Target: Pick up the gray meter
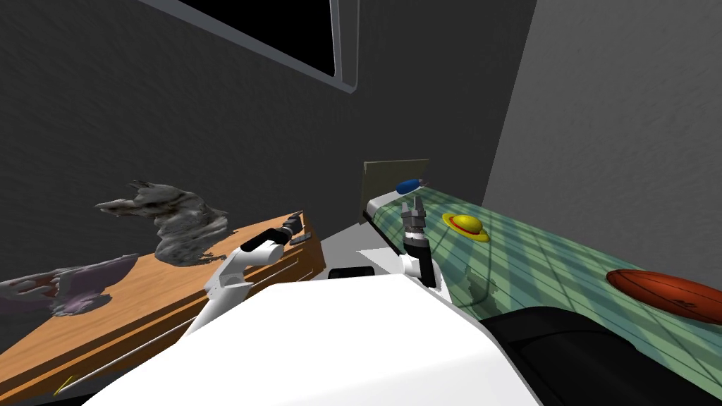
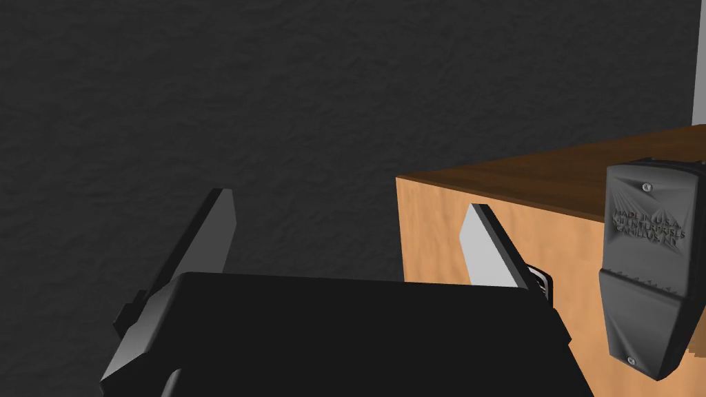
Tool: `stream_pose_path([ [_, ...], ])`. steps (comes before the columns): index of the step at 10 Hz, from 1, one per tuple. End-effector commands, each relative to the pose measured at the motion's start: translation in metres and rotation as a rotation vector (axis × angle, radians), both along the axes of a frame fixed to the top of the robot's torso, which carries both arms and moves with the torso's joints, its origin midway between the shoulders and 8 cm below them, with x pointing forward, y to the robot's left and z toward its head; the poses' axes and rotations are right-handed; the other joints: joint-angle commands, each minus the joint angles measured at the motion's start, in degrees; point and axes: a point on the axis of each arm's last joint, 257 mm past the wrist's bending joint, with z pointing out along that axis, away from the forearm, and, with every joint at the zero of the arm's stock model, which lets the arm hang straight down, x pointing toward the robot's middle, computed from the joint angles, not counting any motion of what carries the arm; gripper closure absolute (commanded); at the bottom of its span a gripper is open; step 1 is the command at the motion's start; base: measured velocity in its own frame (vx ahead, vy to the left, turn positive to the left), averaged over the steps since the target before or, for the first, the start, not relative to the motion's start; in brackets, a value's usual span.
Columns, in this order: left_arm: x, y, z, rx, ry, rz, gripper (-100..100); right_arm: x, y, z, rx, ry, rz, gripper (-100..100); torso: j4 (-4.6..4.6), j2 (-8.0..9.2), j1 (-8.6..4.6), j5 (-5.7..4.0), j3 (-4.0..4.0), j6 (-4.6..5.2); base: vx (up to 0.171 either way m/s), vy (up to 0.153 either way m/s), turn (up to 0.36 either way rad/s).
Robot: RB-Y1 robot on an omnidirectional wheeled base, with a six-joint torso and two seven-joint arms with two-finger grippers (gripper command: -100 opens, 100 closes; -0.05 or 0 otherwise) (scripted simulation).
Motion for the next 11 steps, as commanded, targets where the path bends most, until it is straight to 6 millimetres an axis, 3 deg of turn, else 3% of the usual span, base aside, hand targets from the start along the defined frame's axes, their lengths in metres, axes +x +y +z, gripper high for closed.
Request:
stream_pose_path([
  [1, -0.002, 0.002, -0.008, -0.001, 0.033, 0.004, -100, 0.000, 0.000, 0.000, 0.000, 0.000, 0.000, 0, 0.00, 0.00, 0.00, 0.00, 0.00, 0.00, 0.025, -0.019, -0.002],
  [11, -0.037, 0.029, -0.078, -0.026, 0.350, 0.048, -100, 0.000, 0.000, 0.000, 0.000, 0.000, 0.000, 0, 0.00, -0.01, 0.05, 0.01, 0.00, -0.01, 0.057, -0.024, 0.023],
])
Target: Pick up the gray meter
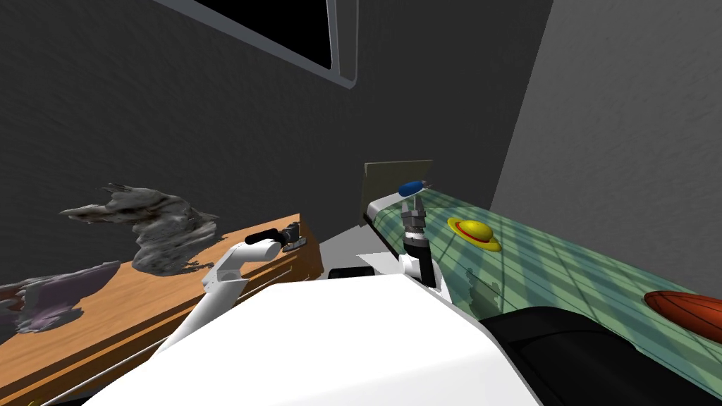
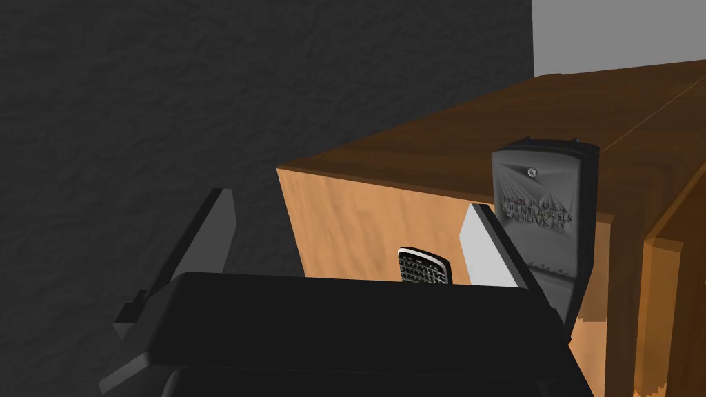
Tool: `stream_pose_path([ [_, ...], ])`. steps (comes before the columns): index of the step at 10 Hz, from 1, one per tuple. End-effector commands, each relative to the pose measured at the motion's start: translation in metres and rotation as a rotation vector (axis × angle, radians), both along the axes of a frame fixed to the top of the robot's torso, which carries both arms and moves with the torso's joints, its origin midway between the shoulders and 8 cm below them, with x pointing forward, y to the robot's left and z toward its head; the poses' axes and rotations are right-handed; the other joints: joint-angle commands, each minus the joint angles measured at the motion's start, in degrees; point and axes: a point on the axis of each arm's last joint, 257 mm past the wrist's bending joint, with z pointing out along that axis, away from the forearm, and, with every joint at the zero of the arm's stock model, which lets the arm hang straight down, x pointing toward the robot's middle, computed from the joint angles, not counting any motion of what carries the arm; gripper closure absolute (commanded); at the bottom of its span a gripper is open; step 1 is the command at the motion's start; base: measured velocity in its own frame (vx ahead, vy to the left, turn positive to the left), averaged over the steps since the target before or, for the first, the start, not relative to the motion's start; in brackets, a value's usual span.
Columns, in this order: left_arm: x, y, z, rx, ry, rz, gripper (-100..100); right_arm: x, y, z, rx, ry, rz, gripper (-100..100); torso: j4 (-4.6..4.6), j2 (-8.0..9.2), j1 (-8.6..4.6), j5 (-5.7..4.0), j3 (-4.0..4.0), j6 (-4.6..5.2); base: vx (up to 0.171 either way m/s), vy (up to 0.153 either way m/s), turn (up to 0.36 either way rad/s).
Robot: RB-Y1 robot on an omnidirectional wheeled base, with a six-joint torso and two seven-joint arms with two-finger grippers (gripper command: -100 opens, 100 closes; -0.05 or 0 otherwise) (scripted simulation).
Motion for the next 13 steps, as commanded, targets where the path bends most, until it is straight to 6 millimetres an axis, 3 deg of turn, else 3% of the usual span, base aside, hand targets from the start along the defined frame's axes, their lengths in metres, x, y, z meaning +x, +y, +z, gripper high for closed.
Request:
stream_pose_path([
  [1, -0.010, 0.007, -0.012, -0.006, 0.062, 0.011, -100, 0.000, 0.000, 0.000, 0.000, 0.000, 0.000, 0, 0.00, 0.00, 0.00, 0.00, 0.00, 0.00, 0.075, -0.027, 0.035],
  [7, -0.041, 0.020, -0.042, -0.017, 0.235, 0.038, -100, 0.000, 0.000, 0.000, 0.000, 0.000, 0.000, 0, 0.00, -0.02, 0.02, 0.00, -0.01, 0.00, 0.056, -0.017, 0.021],
  [13, -0.086, 0.034, -0.073, -0.036, 0.442, 0.074, -100, 0.000, 0.000, 0.000, 0.000, 0.000, 0.000, 0, 0.00, -0.01, 0.06, 0.02, -0.01, 0.00, 0.062, -0.010, 0.024],
])
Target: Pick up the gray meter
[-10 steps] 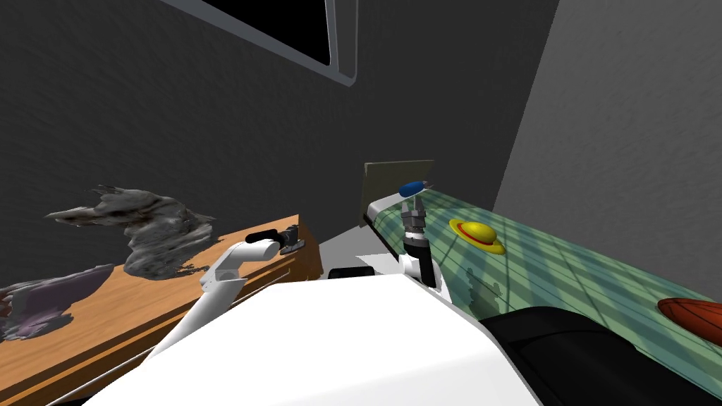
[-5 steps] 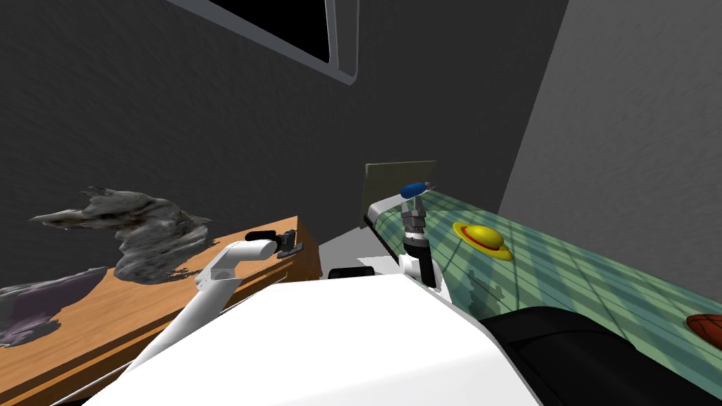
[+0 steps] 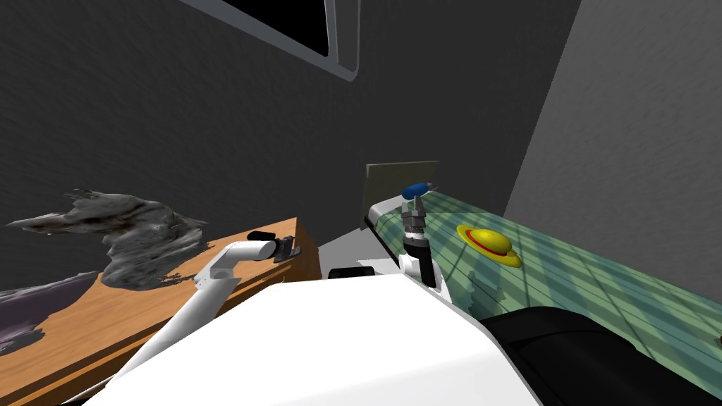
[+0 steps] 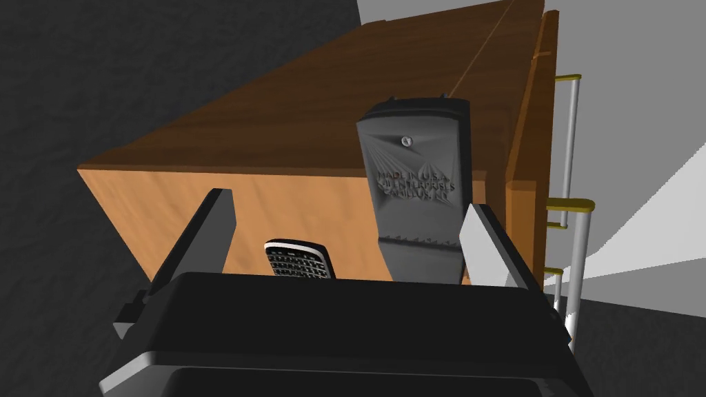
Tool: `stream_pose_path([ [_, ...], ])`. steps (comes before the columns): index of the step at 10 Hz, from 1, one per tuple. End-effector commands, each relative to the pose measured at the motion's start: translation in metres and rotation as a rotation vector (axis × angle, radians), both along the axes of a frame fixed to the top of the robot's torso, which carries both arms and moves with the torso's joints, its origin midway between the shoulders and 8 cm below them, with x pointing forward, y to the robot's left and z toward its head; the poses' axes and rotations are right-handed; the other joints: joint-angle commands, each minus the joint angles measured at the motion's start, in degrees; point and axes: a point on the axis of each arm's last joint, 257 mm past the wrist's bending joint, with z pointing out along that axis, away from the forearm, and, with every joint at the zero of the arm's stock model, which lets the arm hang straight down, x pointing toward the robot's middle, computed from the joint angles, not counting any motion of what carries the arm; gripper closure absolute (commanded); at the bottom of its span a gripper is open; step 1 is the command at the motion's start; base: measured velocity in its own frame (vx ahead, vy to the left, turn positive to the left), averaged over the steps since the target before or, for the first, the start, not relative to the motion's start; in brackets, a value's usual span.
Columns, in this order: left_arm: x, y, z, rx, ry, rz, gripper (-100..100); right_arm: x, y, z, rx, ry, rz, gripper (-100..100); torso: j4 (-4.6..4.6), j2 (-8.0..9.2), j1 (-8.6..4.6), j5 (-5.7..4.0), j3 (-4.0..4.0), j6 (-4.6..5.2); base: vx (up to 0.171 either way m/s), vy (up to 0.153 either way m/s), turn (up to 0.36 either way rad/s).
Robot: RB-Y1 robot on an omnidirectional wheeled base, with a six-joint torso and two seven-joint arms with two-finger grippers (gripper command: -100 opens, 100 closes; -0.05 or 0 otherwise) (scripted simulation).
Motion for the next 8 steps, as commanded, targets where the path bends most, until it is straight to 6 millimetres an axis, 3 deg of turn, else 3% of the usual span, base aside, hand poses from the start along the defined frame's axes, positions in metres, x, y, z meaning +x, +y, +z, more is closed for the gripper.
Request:
stream_pose_path([
  [1, -0.017, 0.005, -0.009, -0.008, 0.067, 0.012, -100, 0.000, 0.000, 0.000, 0.000, 0.000, 0.000, 0, 0.00, 0.00, 0.00, 0.00, 0.00, 0.00, 0.061, 0.001, 0.028],
  [4, -0.033, 0.008, -0.016, -0.015, 0.131, 0.023, -100, 0.000, 0.000, 0.000, 0.000, 0.000, 0.000, 0, 0.00, -0.01, 0.04, 0.01, 0.00, 0.00, 0.051, -0.001, 0.017],
  [7, -0.070, 0.015, -0.031, -0.032, 0.271, 0.050, -100, 0.000, 0.000, 0.000, 0.000, 0.000, 0.000, 0, 0.00, -0.04, 0.10, 0.02, -0.02, 0.00, 0.074, 0.017, 0.024],
  [8, -0.071, 0.015, -0.031, -0.032, 0.273, 0.050, -100, 0.000, 0.000, 0.000, 0.000, 0.000, 0.000, 0, -0.02, -0.13, 0.15, 0.03, -0.07, 0.00, 0.071, 0.016, 0.002],
])
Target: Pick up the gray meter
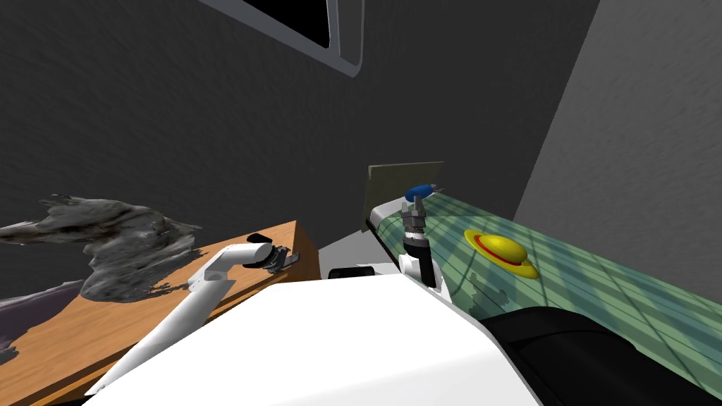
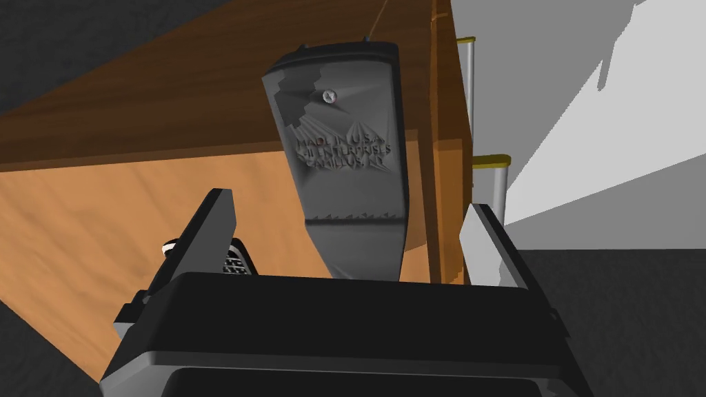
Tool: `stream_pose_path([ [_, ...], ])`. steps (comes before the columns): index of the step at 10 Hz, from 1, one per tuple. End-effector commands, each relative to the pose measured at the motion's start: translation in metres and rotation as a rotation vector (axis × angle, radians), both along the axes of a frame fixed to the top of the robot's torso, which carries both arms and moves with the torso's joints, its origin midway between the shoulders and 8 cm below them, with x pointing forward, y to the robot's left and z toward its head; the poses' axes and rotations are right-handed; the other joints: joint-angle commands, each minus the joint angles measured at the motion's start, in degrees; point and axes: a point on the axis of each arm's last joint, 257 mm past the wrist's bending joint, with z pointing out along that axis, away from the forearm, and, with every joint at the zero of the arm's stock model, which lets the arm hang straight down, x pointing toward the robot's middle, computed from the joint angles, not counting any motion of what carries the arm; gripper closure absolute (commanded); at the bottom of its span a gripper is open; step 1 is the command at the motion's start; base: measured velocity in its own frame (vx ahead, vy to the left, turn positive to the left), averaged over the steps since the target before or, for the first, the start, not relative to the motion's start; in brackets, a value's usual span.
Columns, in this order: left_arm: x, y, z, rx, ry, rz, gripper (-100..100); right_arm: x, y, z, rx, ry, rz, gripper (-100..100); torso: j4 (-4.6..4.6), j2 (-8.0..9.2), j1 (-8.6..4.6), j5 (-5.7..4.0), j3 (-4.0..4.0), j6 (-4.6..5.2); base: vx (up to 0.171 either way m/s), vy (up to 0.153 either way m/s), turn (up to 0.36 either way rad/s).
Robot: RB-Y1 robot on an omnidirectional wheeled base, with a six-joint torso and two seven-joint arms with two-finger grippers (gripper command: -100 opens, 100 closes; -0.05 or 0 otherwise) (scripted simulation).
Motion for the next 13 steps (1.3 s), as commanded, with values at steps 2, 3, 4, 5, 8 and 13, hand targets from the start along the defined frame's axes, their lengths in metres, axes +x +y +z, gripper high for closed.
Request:
stream_pose_path([
  [2, -0.022, 0.002, -0.008, -0.011, 0.080, 0.014, -100, 0.000, 0.000, 0.000, 0.000, 0.000, 0.000, 0, 0.01, 0.03, -0.03, -0.01, 0.02, 0.00, 0.070, 0.013, 0.005],
  [3, -0.031, 0.002, -0.011, -0.016, 0.108, 0.018, -100, 0.000, 0.000, 0.000, 0.000, 0.000, 0.000, 0, 0.00, 0.01, 0.01, 0.00, 0.01, -0.01, 0.090, 0.037, -0.001],
  [4, -0.026, 0.003, -0.009, -0.013, 0.088, 0.015, -100, 0.000, 0.000, 0.000, 0.000, 0.000, 0.000, 0, 0.00, -0.03, 0.07, 0.01, -0.01, -0.01, 0.041, 0.019, -0.002],
  [5, -0.028, 0.004, -0.009, -0.013, 0.093, 0.016, 0, 0.000, 0.000, 0.000, 0.000, 0.000, 0.000, 0, 0.02, 0.09, 0.01, 0.00, 0.05, 0.00, 0.007, 0.003, -0.001],
  [8, -0.027, 0.005, -0.030, -0.012, 0.089, 0.026, -100, 0.000, 0.000, 0.000, 0.000, 0.000, 0.000, 0, 0.07, 0.31, -0.05, -0.01, 0.18, 0.00, -0.008, 0.005, -0.032],
  [13, -0.029, 0.005, -0.031, -0.013, 0.091, 0.029, 100, 0.000, 0.000, 0.000, 0.000, 0.000, 0.000, 0, 0.08, 0.29, -0.05, -0.02, 0.17, 0.05, -0.002, 0.001, -0.003],
])
